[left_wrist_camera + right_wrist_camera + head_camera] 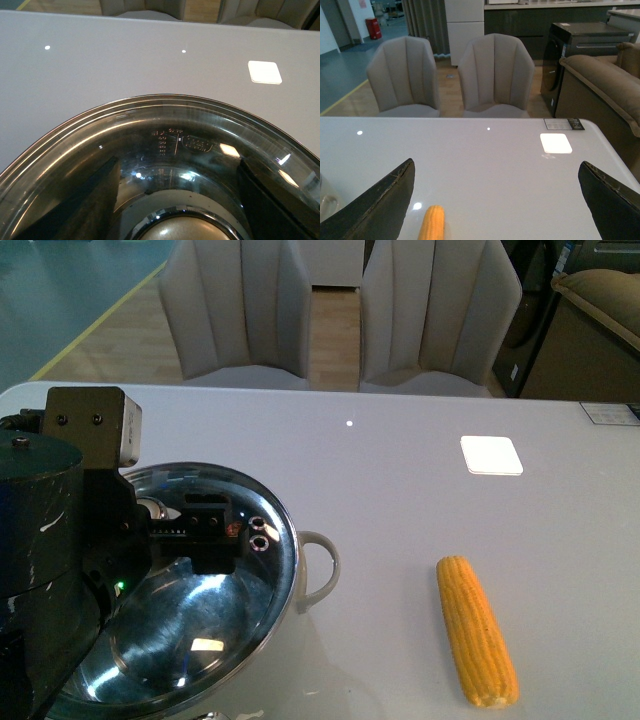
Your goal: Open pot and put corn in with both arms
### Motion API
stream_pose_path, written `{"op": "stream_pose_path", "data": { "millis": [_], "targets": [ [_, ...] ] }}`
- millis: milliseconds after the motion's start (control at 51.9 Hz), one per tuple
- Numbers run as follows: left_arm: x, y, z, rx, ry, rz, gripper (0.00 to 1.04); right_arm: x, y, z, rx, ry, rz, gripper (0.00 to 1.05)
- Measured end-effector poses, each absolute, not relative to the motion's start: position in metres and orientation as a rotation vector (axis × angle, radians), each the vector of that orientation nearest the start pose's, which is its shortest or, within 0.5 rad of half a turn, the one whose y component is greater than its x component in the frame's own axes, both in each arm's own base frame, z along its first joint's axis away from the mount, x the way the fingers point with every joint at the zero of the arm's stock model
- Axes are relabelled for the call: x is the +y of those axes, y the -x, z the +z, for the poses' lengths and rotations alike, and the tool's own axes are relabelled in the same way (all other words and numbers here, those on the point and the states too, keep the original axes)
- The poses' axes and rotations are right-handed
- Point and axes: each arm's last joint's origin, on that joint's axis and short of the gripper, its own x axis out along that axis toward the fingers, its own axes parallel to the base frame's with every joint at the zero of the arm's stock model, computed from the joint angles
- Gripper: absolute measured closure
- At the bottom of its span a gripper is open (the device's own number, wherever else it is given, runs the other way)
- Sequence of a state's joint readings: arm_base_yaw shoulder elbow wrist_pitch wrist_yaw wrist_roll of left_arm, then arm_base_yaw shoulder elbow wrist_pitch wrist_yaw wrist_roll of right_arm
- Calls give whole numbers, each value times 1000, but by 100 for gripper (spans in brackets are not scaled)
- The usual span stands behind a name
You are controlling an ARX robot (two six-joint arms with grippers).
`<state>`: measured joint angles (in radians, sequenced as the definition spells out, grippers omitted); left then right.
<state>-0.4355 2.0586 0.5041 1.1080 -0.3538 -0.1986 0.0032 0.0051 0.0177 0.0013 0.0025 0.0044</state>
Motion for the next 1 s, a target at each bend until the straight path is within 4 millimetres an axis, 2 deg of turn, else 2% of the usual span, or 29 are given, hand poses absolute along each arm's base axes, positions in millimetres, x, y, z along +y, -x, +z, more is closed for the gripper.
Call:
{"op": "stream_pose_path", "data": {
  "millis": [174, 193, 675, 1003],
  "targets": [
    [-115, -271, 54, 413, 38, -24, 64, 0, -97, 169, -14, -4, 1, 9],
    [-115, -271, 54, 412, 36, -21, 64, 0, -97, 169, -14, -4, 1, 9],
    [-114, -270, 64, 421, 13, -9, 64, 0, -97, 169, -14, -4, 1, 9],
    [-111, -270, 89, 383, 10, 0, 64, 0, -97, 169, -14, -4, 2, 9]
  ]
}}
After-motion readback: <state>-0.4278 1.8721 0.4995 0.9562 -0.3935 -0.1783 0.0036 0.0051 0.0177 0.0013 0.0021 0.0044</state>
